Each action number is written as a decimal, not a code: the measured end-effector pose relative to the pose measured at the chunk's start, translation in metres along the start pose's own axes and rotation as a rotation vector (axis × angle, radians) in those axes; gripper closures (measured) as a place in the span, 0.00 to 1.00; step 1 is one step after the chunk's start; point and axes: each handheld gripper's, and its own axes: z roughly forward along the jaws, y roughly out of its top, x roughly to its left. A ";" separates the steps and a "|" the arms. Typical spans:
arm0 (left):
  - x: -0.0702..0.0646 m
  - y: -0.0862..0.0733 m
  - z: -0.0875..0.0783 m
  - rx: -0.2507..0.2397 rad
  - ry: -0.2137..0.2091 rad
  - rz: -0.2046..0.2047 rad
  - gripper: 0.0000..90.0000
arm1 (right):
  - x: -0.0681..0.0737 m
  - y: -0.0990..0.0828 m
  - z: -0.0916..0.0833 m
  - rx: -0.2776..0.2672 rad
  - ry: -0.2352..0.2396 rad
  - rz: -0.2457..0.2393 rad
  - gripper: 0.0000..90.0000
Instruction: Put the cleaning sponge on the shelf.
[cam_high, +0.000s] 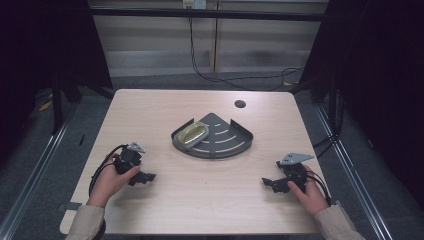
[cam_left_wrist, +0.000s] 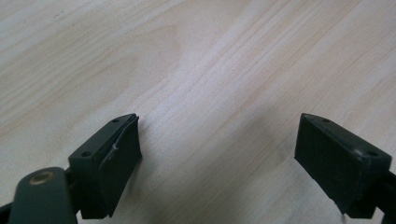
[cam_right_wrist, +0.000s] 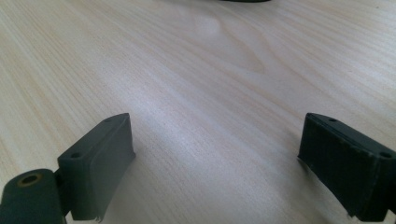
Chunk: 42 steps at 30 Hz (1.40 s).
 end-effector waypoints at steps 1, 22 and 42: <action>-0.001 -0.001 0.000 -0.005 0.002 0.003 0.14 | 0.000 0.000 0.000 0.000 0.000 0.000 0.10; -0.009 -0.015 0.008 -0.100 0.042 0.065 0.00 | 0.000 0.000 0.000 0.001 -0.002 0.002 0.10; -0.005 -0.028 0.011 -0.229 0.038 0.079 0.00 | 0.000 0.000 0.000 0.003 -0.006 0.002 0.10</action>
